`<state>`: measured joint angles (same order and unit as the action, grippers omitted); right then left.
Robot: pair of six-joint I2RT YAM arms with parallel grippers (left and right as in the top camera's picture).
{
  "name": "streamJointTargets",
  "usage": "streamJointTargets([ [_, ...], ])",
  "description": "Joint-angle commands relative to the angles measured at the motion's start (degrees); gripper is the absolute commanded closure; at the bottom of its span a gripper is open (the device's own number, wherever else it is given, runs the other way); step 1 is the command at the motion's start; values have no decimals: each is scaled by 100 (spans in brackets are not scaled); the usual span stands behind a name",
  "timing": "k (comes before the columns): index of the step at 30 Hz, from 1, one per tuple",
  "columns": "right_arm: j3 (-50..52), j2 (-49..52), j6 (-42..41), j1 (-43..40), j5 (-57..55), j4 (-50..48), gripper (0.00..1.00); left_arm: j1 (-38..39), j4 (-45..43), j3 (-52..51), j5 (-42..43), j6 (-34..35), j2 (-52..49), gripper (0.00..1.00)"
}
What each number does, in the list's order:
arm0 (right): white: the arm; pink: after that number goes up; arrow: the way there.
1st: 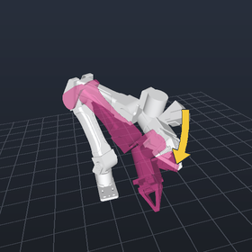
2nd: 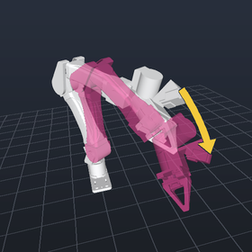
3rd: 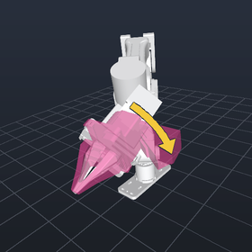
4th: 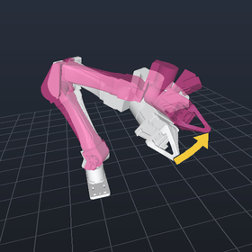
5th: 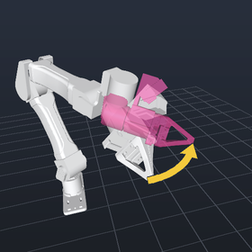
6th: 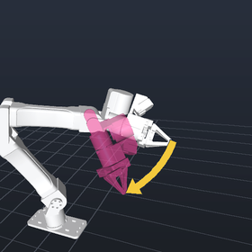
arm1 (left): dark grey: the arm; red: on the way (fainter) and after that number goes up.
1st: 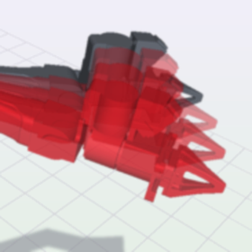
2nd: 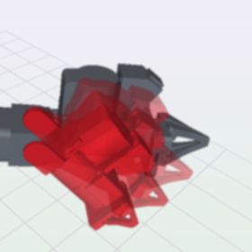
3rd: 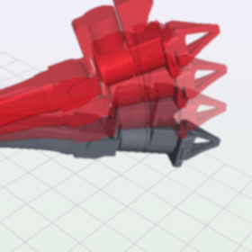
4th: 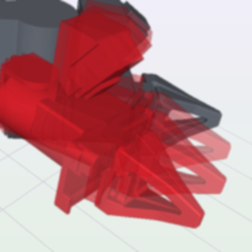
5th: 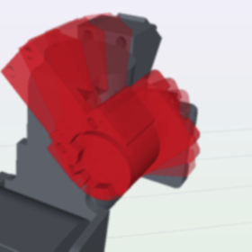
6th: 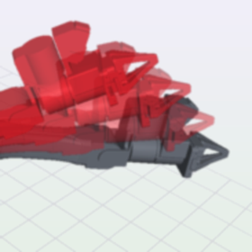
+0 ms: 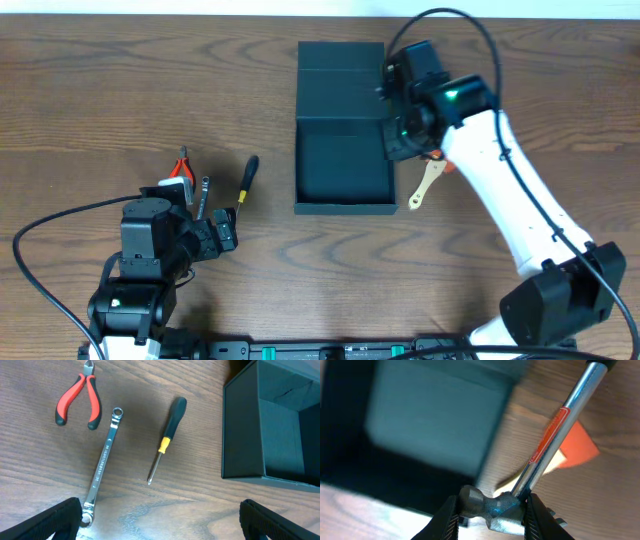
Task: Pack container
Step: 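Carry the hammer over the black box and lower it inside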
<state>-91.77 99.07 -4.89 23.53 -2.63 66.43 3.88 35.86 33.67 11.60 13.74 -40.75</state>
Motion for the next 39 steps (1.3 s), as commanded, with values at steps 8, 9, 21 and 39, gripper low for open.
streamJointTargets([
  [8, -129, -136, 697, 1010, -59, 35, 99, 17, 13, 114, -70, 31, 4, 1],
  [9, -129, -136, 837, 1086, -59, 52, 99, 17, 13, 114, -70, 31, 2, 1],
  [21, -129, -136, 2785, 1421, -61, 365, 99, 17, 13, 114, -70, 31, 4, 2],
  [39, -103, -133, 5001, 872, 590, 437, 99, 17, 9, 114, -72, 31, 4, 1],
])
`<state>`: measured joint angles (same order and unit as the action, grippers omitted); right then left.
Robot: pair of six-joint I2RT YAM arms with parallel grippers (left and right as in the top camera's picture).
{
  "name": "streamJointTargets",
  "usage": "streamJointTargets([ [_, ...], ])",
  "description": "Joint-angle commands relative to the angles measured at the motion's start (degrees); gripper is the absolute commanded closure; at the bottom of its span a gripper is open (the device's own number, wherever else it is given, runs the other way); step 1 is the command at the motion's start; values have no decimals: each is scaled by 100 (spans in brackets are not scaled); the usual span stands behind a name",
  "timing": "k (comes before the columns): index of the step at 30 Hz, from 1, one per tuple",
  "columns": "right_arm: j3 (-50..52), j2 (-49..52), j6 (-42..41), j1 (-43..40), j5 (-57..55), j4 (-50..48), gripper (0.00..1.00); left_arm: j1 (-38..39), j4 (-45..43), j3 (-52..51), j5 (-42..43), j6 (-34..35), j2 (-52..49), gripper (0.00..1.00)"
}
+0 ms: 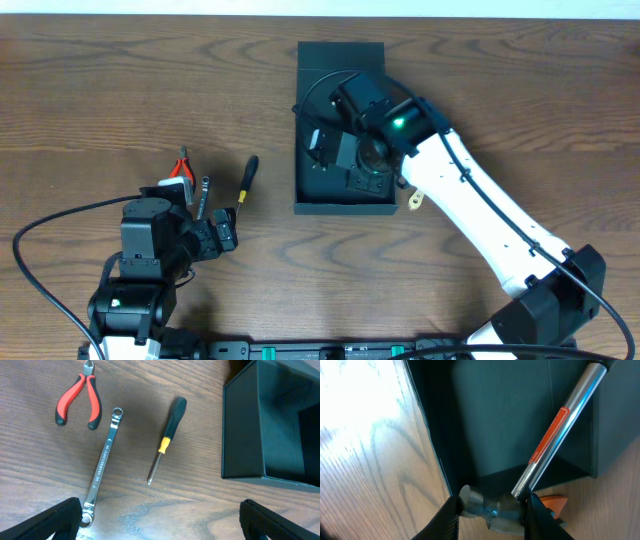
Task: Pack container
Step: 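Carry the hammer over the black box and lower it inside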
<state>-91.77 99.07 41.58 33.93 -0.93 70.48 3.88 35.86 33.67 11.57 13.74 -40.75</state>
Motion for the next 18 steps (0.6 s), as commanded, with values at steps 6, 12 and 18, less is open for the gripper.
streamJointTargets([
  [6, 232, -133, 400, -321, 573, -101, 99, 17, 9, 114, -70, 31, 4, 1],
  [12, 868, -133, 437, -315, 592, -546, 99, 17, 7, 114, -70, 33, 4, 1],
  [18, 1425, -133, 573, -326, 590, -1086, 99, 17, 9, 114, -70, 33, 4, 1],
])
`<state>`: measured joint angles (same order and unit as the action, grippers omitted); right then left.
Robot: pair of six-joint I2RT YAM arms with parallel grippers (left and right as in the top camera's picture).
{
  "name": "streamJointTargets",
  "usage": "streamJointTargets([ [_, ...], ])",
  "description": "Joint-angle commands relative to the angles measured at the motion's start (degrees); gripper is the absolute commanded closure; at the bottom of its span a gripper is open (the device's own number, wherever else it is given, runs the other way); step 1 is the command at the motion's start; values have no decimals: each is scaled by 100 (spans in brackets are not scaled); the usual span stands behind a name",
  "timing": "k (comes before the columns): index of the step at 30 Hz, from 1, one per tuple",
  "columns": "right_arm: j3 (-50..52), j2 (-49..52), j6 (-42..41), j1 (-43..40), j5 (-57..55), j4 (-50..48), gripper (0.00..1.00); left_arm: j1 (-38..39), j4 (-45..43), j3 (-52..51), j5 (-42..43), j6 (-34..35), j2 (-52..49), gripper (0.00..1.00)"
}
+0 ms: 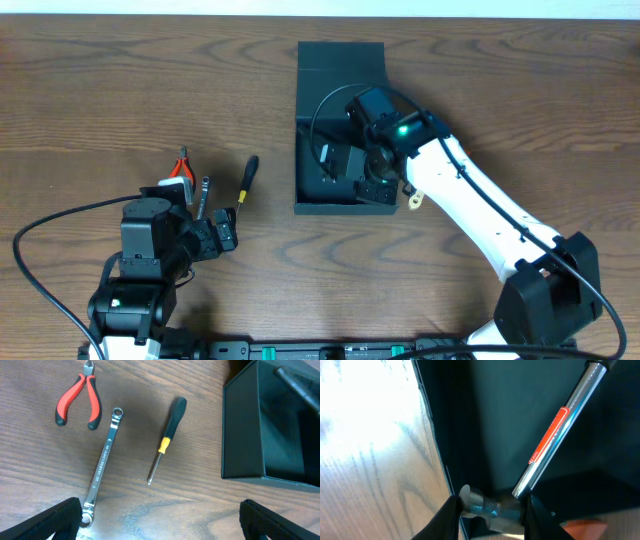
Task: Pack container
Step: 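Carry the hammer over the black box and lower it inside, then open the right gripper to release the hammer and lift away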
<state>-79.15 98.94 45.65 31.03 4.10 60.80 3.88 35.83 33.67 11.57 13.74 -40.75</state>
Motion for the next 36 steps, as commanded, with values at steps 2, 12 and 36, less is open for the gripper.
streamJointTargets([
  [2, 289, -118, 184, -35, 85, -264, 99, 17, 11, 114, -70, 33, 2, 1],
  [12, 682, -116, 173, -63, 90, -761, 99, 17, 13, 114, -70, 33, 4, 1],
  [36, 809, -111, -33, -400, 87, -1185, 51, 17, 13, 114, -68, 31, 4, 1],
])
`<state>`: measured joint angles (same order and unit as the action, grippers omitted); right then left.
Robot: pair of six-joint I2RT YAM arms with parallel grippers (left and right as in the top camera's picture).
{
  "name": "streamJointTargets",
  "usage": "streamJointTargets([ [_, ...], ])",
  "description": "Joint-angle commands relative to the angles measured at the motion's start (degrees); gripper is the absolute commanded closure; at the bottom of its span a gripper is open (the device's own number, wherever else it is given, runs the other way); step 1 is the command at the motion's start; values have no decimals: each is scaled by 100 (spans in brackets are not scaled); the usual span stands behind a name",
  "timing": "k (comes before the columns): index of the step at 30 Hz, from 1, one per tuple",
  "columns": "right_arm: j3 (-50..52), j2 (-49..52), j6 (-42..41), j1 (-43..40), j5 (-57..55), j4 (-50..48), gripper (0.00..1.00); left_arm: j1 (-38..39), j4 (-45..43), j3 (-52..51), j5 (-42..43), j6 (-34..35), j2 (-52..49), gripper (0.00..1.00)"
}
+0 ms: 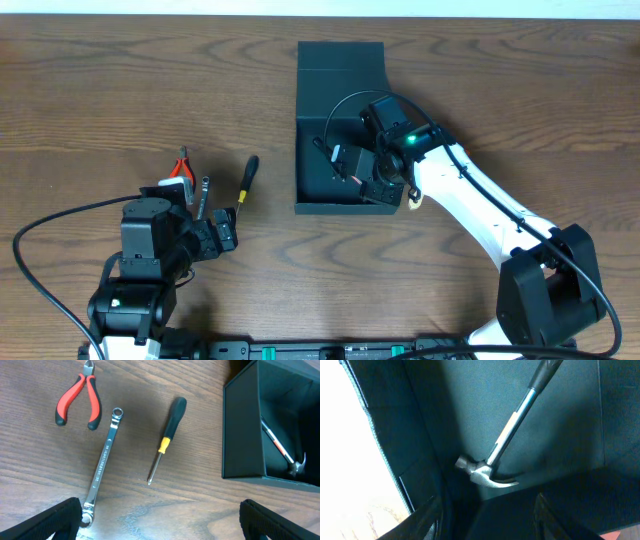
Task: Pack container
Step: 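Open the right gripper to release the hammer and lift away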
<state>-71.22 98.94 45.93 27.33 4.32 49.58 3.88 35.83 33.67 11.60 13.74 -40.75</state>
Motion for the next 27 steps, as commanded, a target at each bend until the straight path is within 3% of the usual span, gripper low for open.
streamJointTargets([
  [1, -4, -114, -205, -31, 66, -155, 48, 17, 13, 114, -72, 33, 4, 1],
  [3, -129, -120, -710, -24, 66, -258, 37, 17, 11, 114, -72, 33, 4, 2],
  [5, -372, -122, -1460, -26, 63, -236, 32, 17, 13, 114, -70, 33, 2, 1],
  [8, -1038, -122, -2428, -50, 52, 85, 63, 17, 13, 114, -70, 33, 4, 1],
  [9, -1204, -122, -2664, -76, -13, 138, 67, 17, 13, 114, -70, 33, 2, 1],
  [13, -2070, -122, -5018, -378, -916, 501, 51, 17, 13, 114, -70, 31, 4, 1],
  [16, -2553, -122, -6625, -710, -920, 1032, 27, 17, 13, 114, -70, 31, 4, 1],
  [18, -2680, -122, -7010, -881, -651, 1255, 20, 17, 15, 114, -70, 31, 4, 1],
  [21, -2697, -122, -7167, -1115, -146, 1425, 1, 17, 17, 114, -68, 31, 4, 1],
  [27, -2680, -122, -8395, -1709, 22, 2105, 1, 17, 15, 114, -70, 31, 4, 1],
])
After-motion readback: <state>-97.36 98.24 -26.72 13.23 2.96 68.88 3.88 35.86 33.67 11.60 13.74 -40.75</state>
